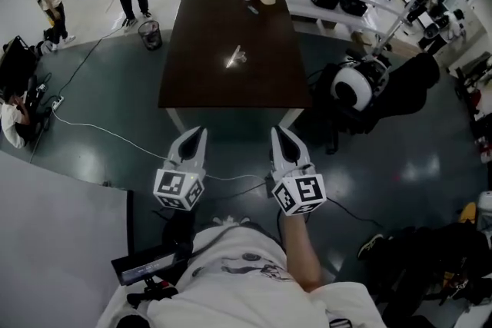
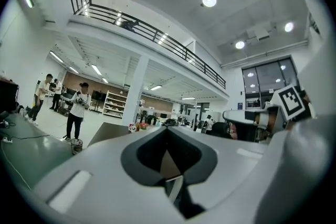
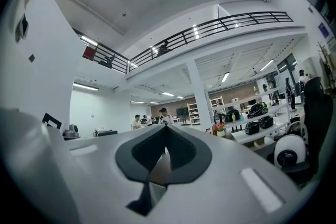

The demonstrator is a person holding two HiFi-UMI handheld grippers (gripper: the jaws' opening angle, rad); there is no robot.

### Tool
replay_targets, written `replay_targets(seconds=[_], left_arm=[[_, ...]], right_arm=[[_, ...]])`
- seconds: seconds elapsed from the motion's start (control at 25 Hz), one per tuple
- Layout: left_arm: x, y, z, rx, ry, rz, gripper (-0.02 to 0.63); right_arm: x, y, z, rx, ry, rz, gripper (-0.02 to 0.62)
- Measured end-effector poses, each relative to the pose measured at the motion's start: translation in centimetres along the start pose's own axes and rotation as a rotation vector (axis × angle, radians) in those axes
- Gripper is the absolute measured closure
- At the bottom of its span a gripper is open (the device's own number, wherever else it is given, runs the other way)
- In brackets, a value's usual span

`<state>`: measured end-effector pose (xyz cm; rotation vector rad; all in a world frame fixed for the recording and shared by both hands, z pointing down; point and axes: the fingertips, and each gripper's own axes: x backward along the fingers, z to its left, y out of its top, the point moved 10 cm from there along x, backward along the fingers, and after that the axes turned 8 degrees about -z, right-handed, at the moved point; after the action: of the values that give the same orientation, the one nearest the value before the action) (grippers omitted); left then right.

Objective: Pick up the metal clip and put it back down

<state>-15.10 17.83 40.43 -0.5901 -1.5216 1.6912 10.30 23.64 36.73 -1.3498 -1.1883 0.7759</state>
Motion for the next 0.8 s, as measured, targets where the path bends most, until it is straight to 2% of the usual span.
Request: replay_targets(seconds=[0.8], left_arm=[[-2.1,0.1,-0.8,-0.021,0.004,-0.012,0.609]], right_arm=[[-0.6,0.4,-2.0,0.035,0.015,0.000,0.597]])
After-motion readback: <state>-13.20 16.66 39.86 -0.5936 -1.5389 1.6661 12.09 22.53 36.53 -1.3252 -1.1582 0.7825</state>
